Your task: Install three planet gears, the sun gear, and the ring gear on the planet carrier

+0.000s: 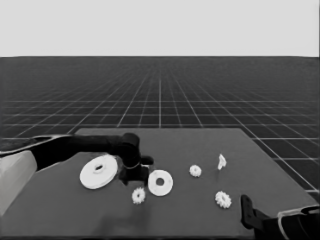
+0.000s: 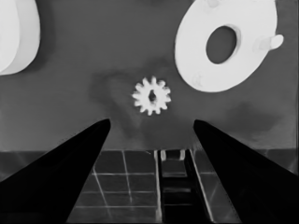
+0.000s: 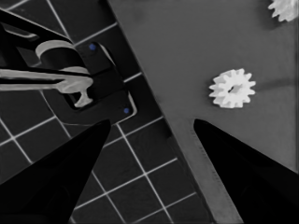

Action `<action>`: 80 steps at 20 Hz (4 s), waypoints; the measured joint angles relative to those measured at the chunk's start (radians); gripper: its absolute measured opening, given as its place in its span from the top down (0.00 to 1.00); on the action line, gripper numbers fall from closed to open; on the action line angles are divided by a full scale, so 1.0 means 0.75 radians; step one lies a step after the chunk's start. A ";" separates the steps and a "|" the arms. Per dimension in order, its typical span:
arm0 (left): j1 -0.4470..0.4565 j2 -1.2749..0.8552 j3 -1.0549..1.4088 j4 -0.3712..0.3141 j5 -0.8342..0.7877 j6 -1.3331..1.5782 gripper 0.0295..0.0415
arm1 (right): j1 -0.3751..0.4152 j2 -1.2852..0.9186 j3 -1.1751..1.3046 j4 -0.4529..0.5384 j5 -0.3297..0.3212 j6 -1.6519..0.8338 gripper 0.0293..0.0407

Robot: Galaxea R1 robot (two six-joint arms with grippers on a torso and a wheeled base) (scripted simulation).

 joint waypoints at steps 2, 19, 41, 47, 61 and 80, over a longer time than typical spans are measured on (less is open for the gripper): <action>0.210 0.021 -0.113 0.200 -0.025 0.071 0.25 | 0.000 0.000 0.000 0.000 0.000 0.000 0.19; 0.307 0.044 -0.213 0.288 -0.066 0.129 0.86 | 0.000 0.000 0.000 0.000 0.000 0.000 0.19; 0.074 0.328 -0.413 0.060 -0.019 0.058 0.86 | 0.000 0.000 0.000 0.000 0.000 0.000 0.19; 0.206 0.346 -0.502 0.185 -0.050 0.120 0.86 | 0.000 0.000 0.000 0.000 0.000 0.000 0.19; 0.132 0.330 -0.435 0.106 -0.024 0.074 0.25 | 0.000 0.000 0.000 0.000 0.000 0.000 0.19; -0.076 0.343 -1.121 -0.130 -0.112 0.746 0.25 | 0.000 0.000 0.000 0.000 0.000 0.000 0.19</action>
